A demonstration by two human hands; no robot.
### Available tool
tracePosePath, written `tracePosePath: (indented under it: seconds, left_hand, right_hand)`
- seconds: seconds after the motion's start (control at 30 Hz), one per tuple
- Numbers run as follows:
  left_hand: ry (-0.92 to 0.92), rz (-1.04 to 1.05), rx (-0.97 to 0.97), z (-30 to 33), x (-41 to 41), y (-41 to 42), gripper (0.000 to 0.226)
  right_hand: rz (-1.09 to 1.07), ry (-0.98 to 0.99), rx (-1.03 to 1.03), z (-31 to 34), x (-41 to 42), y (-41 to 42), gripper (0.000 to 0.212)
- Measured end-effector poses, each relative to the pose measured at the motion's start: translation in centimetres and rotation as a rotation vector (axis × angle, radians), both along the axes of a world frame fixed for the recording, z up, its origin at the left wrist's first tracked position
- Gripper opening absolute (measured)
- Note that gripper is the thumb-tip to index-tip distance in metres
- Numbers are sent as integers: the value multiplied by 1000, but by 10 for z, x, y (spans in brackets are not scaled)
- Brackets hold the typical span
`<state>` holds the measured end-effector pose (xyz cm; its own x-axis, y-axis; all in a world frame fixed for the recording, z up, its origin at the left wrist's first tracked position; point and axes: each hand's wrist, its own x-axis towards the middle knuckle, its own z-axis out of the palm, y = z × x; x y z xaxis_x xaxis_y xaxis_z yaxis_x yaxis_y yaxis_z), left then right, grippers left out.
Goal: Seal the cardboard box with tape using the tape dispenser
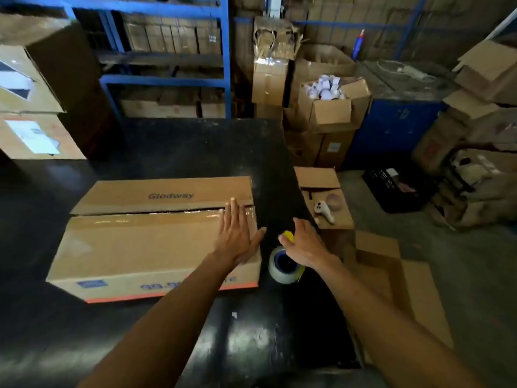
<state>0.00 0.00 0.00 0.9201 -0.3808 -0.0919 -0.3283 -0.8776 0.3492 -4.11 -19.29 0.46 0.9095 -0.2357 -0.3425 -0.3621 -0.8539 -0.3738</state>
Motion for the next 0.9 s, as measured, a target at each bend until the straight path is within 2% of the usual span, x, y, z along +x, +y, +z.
tracePosePath:
  seconds: [0.2, 0.43, 0.57, 0.7, 0.8, 0.9]
  left_hand:
    - [-77, 36, 71, -29, -8, -4, 95]
    - [-137, 13, 107, -34, -8, -3, 87]
    - [-139, 24, 135, -34, -7, -4, 87]
    - [-140, 20, 172, -30, -7, -5, 88]
    - [-133, 10, 173, -29, -7, -3, 88]
    - [-104, -2, 148, -27, -8, 1, 86]
  right_hand:
    - [-123, 112, -33, -67, -22, -7, 80]
    - [-343, 66, 79, -105, -18, -2, 55]
    - [-434, 85, 153, -112, -7, -10, 49]
    - [-518, 81, 433, -122, 2, -22, 38]
    - [-642, 19, 701, -97, 2, -17, 26]
    - [-737, -24, 964, -71, 3, -17, 32]
